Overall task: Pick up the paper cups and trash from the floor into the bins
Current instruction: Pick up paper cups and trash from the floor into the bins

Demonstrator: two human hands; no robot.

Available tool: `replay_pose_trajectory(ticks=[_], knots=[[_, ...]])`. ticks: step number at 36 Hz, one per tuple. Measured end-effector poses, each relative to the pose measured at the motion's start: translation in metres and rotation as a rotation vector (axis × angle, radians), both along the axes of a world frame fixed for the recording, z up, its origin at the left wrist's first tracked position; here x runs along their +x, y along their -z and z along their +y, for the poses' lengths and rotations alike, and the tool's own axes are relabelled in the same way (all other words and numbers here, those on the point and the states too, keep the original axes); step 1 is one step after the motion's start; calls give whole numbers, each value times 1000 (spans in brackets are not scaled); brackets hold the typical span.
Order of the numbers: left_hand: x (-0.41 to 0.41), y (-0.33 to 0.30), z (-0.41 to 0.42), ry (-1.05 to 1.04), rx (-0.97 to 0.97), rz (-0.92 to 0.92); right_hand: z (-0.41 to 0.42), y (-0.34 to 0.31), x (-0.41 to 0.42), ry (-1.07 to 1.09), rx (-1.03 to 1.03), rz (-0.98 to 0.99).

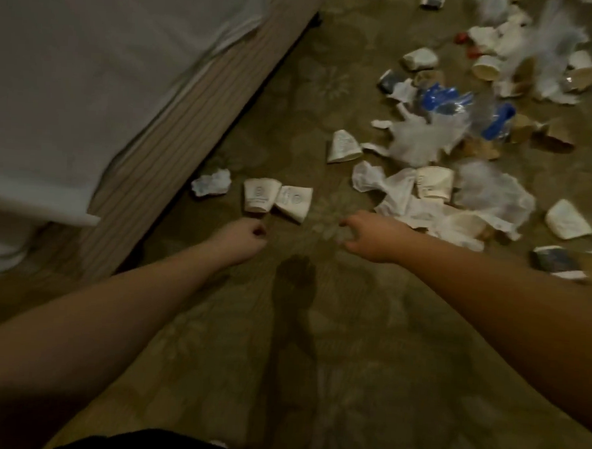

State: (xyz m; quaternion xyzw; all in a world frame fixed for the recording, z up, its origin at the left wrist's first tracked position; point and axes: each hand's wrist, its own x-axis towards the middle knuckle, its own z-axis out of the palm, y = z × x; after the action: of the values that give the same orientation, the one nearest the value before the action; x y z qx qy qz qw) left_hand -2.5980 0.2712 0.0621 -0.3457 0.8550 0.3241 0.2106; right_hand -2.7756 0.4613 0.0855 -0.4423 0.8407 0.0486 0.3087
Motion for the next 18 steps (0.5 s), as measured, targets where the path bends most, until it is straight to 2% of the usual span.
replay_pose_trajectory(ticks=[9, 18], knots=[[34, -5, -43, 65, 131, -101, -70, -23, 32, 20, 174, -34], [19, -7, -65, -2, 154, -193, -136, -27, 16, -74, 182, 4]])
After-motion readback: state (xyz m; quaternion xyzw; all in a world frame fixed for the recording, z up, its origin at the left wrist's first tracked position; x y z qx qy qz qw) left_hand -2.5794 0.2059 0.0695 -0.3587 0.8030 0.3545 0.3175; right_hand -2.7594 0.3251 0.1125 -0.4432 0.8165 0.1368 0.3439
